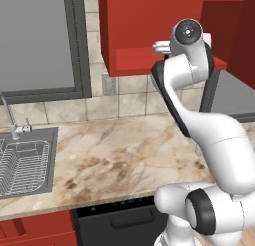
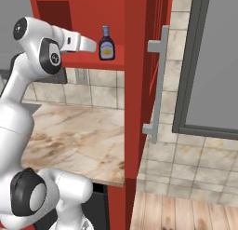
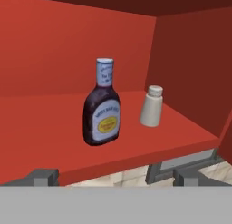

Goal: Move the condiment bottle and shaker from the cabinet to the dining counter.

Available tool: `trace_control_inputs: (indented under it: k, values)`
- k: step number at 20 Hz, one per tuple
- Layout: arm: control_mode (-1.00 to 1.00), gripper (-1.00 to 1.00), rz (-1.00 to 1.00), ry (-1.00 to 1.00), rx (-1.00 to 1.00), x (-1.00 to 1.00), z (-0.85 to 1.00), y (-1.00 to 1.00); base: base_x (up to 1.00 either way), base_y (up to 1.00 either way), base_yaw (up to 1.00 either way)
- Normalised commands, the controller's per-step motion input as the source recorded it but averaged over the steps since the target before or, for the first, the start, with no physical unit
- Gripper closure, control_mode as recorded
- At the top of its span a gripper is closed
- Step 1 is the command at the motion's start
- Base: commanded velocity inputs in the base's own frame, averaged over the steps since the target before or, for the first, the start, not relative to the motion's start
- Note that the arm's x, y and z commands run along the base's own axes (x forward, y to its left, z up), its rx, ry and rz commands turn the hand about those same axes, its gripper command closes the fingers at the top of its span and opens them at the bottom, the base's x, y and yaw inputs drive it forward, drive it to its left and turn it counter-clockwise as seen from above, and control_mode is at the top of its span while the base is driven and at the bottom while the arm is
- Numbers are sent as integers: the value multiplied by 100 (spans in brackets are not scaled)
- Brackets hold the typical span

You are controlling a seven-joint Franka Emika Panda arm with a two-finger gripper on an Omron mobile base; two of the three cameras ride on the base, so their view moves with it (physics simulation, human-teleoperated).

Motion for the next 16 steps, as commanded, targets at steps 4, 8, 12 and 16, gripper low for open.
trace_control_inputs:
  k: [4,8,12,16]
  values:
    - [-100,-100,-1,0,0,22,0,0,0,0,0]
    - [-100,-100,-2,0,0,21,0,1,0,0,0]
    - [-100,-100,-4,0,0,24,0,3,0,0,0]
    - [-100,-100,-5,0,0,23,-2,6,0,0,0]
